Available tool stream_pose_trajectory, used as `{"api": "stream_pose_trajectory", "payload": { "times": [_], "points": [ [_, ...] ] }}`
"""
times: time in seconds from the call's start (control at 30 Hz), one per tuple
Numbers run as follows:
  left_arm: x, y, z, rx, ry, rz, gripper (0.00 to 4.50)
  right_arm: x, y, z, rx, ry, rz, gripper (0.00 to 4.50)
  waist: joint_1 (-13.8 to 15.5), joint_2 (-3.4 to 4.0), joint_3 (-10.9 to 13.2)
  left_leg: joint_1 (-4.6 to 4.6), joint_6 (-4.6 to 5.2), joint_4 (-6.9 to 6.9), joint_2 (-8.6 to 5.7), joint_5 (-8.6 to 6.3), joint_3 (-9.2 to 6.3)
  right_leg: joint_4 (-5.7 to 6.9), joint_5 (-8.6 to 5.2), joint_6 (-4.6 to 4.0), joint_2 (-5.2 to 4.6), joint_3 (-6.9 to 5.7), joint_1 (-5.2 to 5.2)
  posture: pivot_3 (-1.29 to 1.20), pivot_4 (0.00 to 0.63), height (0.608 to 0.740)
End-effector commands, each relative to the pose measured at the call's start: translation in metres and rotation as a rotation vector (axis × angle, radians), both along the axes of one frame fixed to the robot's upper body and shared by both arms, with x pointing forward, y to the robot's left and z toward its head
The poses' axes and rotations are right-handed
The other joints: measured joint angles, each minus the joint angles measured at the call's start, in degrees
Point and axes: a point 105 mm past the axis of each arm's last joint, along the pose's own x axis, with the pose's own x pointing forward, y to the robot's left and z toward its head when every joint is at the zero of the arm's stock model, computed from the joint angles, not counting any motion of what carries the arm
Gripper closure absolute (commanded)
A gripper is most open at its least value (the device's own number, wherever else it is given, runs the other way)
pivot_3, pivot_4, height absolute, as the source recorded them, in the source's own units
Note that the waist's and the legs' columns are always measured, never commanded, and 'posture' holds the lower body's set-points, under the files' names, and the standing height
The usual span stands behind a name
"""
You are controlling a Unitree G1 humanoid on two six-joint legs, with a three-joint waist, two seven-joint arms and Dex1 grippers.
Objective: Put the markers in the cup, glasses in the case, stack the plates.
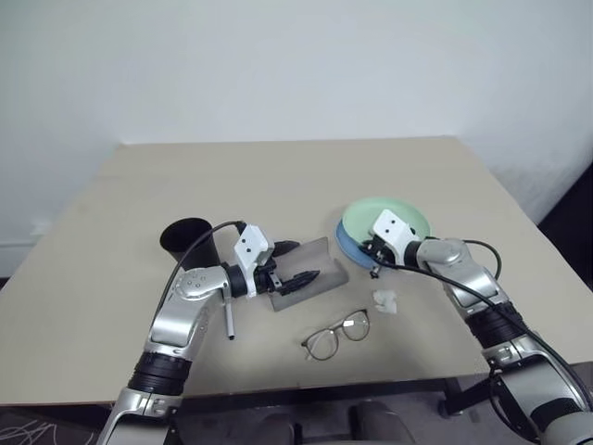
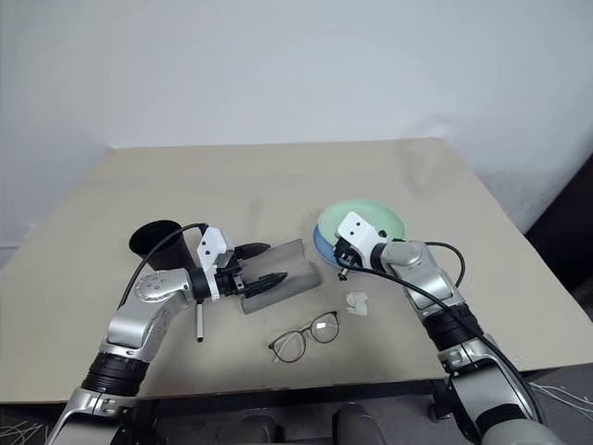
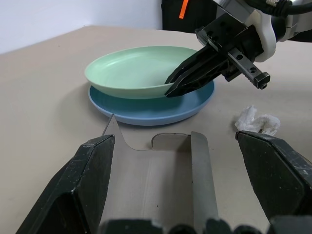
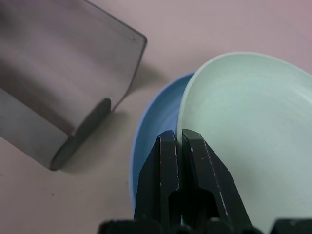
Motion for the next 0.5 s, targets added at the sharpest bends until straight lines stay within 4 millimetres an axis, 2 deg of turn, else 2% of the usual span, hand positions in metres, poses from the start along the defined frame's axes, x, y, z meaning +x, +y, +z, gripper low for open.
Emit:
{"api": "stream_pose_trajectory", "payload": {
  "times": [0.03,0.23,0.33,0.5],
  "points": [
    [0.0014,-0.0027,0.0176,-0.008,-0.067,-0.011,0.26,0.002,0.0059,0.0155,0.002,-0.059,0.032,4.49,0.0,0.0,0.0,0.0,0.0,0.0,0.0,0.0,0.0,0.0,0.0,0.0,0.0,0.0,0.0,0.0,0.0,0.74],
    [0.0011,-0.0041,0.0175,-0.011,-0.067,-0.013,0.26,0.001,0.0024,0.0092,-0.024,-0.059,0.023,4.49,0.0,0.0,0.0,-0.01,0.0,0.0,-0.03,0.0,0.0,-0.01,0.0,0.0,-0.01,0.0,0.0,0.0,0.0,0.74],
    [0.0012,-0.0048,0.0172,-0.012,-0.067,-0.015,0.26,-0.0009,-0.001,0.0069,-0.04,-0.055,0.022,3.83,0.0,0.0,0.0,-0.01,0.0,0.0,-0.03,0.0,-0.01,0.0,0.0,0.0,-0.01,0.0,0.0,0.0,0.0,0.74],
    [0.0012,-0.005,0.0168,-0.013,-0.065,-0.017,0.26,-0.0067,-0.0015,0.0094,-0.028,-0.051,0.031,2.23,0.0,0.0,0.0,0.0,0.0,0.0,-0.03,0.0,-0.01,0.0,0.0,0.0,0.0,0.0,0.0,0.0,0.0,0.74]
  ]
}}
